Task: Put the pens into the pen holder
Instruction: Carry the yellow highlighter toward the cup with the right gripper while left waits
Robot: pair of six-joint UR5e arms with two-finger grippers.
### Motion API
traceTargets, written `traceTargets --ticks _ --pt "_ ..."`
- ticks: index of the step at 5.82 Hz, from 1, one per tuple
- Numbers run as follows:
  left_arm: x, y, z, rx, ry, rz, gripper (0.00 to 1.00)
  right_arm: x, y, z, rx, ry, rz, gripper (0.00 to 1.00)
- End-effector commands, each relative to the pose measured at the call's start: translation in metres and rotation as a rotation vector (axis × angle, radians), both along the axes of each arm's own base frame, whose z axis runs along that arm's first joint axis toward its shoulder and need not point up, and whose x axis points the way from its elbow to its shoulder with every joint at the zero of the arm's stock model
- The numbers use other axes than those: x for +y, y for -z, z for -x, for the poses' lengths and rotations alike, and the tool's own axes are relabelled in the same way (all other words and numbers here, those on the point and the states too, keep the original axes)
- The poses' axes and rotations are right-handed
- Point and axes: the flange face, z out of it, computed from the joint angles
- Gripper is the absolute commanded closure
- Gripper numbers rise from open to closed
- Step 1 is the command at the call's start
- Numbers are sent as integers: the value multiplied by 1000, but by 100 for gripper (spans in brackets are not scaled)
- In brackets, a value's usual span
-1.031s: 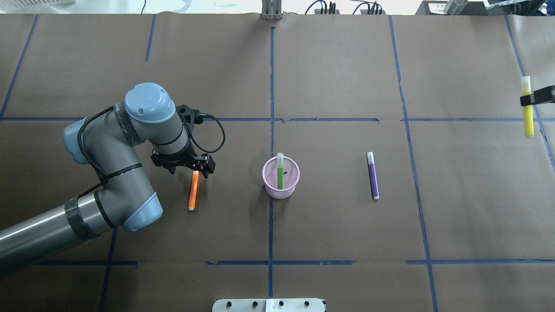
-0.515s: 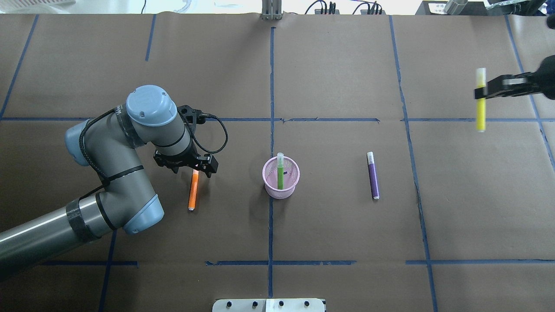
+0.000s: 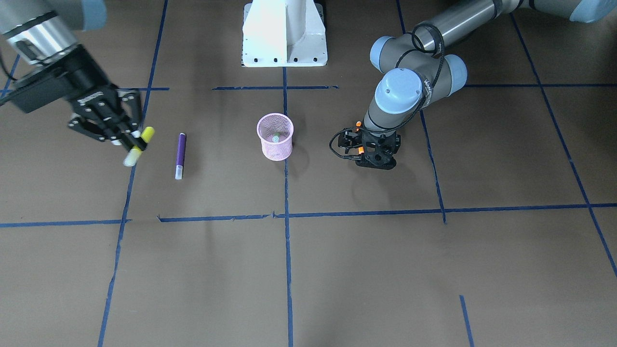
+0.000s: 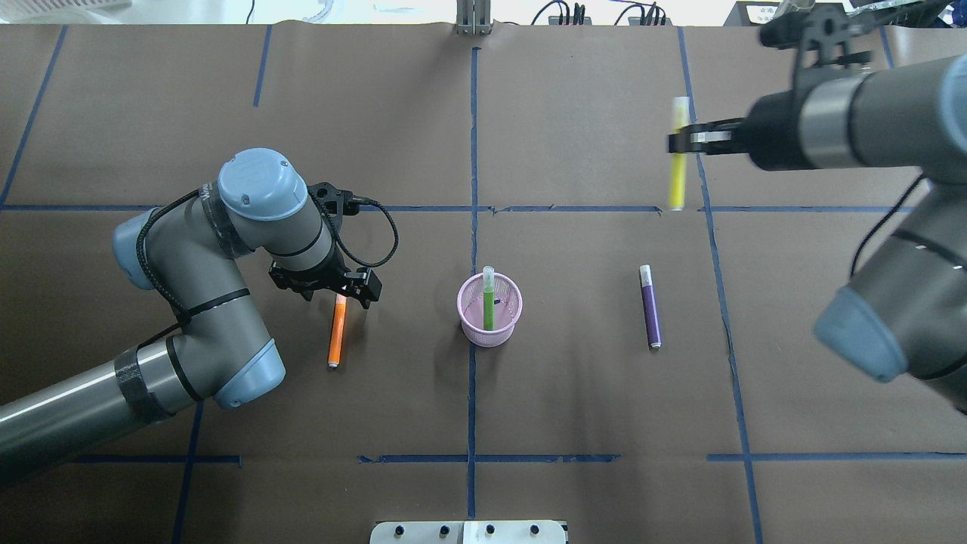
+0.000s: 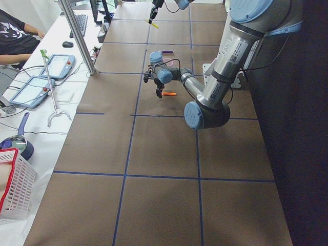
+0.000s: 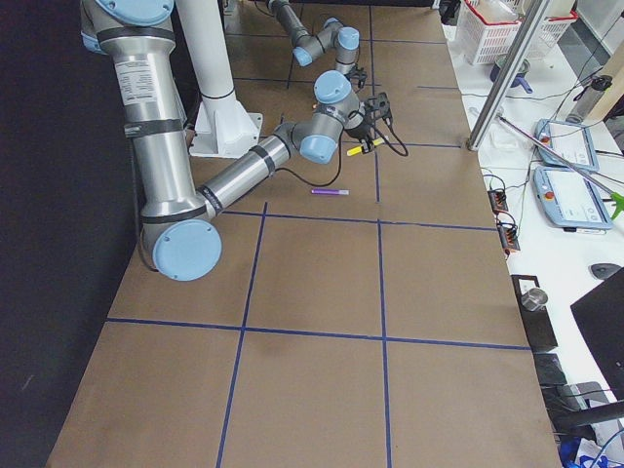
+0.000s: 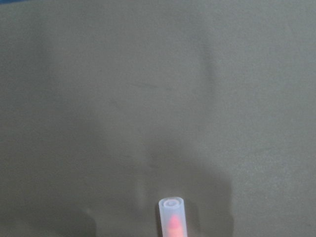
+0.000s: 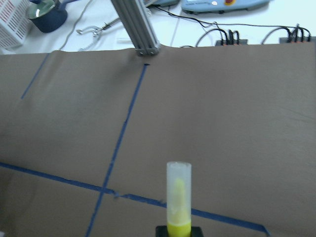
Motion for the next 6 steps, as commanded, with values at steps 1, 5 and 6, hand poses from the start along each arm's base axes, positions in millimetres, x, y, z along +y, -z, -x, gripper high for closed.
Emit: traceTargets --ticks 1,5,6 --pt "1 3 1 5 0 -5 0 42 58 89 9 -119 -95 98" --pt "1 3 1 5 -1 -6 0 128 87 196 81 -188 -120 97" --pt "2 3 1 5 -2 -6 0 131 77 210 86 -185 -90 97"
